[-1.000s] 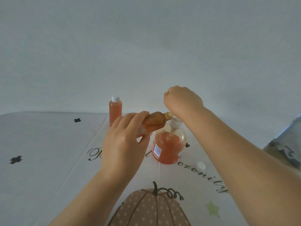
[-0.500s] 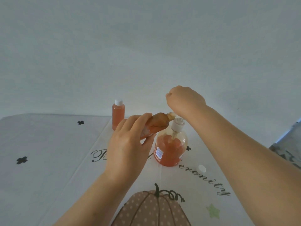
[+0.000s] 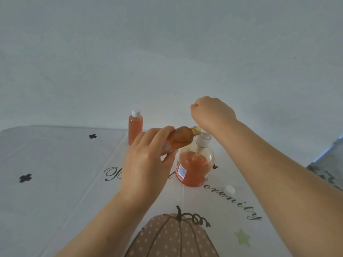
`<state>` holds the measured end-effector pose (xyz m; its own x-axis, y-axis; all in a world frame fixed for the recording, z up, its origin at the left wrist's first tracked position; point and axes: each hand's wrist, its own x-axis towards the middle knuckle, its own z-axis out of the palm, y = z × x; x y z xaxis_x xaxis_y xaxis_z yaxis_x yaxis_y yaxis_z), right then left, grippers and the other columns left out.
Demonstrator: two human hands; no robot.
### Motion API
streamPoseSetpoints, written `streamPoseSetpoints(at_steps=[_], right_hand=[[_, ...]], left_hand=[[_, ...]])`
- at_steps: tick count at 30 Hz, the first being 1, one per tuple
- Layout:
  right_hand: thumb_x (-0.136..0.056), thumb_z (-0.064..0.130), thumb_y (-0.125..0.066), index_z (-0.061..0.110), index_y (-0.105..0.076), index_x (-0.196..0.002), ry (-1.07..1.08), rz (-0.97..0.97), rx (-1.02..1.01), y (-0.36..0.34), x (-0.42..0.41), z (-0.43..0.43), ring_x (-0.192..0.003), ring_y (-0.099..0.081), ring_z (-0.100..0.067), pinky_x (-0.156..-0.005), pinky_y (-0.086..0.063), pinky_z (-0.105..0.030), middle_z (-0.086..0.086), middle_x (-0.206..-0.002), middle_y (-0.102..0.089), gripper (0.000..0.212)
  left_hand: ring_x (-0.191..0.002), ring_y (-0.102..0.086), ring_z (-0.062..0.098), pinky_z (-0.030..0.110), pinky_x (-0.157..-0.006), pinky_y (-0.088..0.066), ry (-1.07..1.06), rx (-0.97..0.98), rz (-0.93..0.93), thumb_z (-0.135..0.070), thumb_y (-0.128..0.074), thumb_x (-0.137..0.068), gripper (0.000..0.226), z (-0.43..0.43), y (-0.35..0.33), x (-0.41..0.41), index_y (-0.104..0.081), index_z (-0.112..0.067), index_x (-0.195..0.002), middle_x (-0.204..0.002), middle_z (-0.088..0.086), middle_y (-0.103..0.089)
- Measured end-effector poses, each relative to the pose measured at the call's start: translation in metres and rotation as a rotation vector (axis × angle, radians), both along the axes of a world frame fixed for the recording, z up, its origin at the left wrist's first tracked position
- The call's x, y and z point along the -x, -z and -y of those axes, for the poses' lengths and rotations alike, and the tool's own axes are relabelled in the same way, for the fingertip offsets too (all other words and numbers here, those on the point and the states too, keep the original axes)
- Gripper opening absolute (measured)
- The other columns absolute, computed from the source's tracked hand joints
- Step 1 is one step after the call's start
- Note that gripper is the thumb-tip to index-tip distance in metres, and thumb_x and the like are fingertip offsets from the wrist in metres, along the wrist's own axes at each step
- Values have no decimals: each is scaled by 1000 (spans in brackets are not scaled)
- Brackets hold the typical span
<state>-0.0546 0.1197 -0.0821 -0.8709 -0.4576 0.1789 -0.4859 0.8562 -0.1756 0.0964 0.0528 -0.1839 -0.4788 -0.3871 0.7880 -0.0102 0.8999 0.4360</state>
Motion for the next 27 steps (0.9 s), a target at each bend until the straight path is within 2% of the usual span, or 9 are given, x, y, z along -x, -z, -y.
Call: streamPoseSetpoints(at_steps=[5,8,16,22,27], right_hand=[[-95,20,-36,16,-47,-69,-41,-62,-84,-9,-1,-1,-64,-49,-20,-53,-30,-25,-2,-74,-53,28],[-94,17,-38,16,-48,-68,-36,-64,-102,-9,-1,1,-61,-47,-19,-53,-30,-25,-1,-73,-53,27],[-93,21,-34,14,-48,-68,-18,-40,-56,6,3,4,-58,-44,-19,-52,-28,-26,-2,-69,-50,30],[-93,24,-34,14,-62,-85,18,58,-11,9,3,4,-63,-50,-20,-54,-30,-27,-3,-80,-60,31],[-94,26,-34,14,-57,-77,-1,21,1,3,2,0,-59,-48,-19,-52,-28,-27,-2,-74,-57,31]], left_hand=[[-84,-59,17,26,-68,-47,2,-13,-6,-18,-78,-77,42,-2,-1,-2,-64,-16,-116,-98,-5,-66],[-83,-58,16,25,-68,-45,0,-12,-18,-16,-79,-76,42,-2,-2,-1,-64,-16,-116,-97,-5,-66],[-82,-59,18,24,-67,-43,-22,-8,-2,-14,-78,-76,38,0,0,2,-67,-14,-112,-96,-3,-67],[-82,-59,19,26,-67,-45,-17,-8,14,-12,-78,-75,39,0,2,1,-67,-14,-112,-96,-3,-67],[-83,-58,17,25,-68,-45,-13,-8,15,-16,-78,-77,40,-2,1,0,-66,-15,-115,-97,-4,-67]])
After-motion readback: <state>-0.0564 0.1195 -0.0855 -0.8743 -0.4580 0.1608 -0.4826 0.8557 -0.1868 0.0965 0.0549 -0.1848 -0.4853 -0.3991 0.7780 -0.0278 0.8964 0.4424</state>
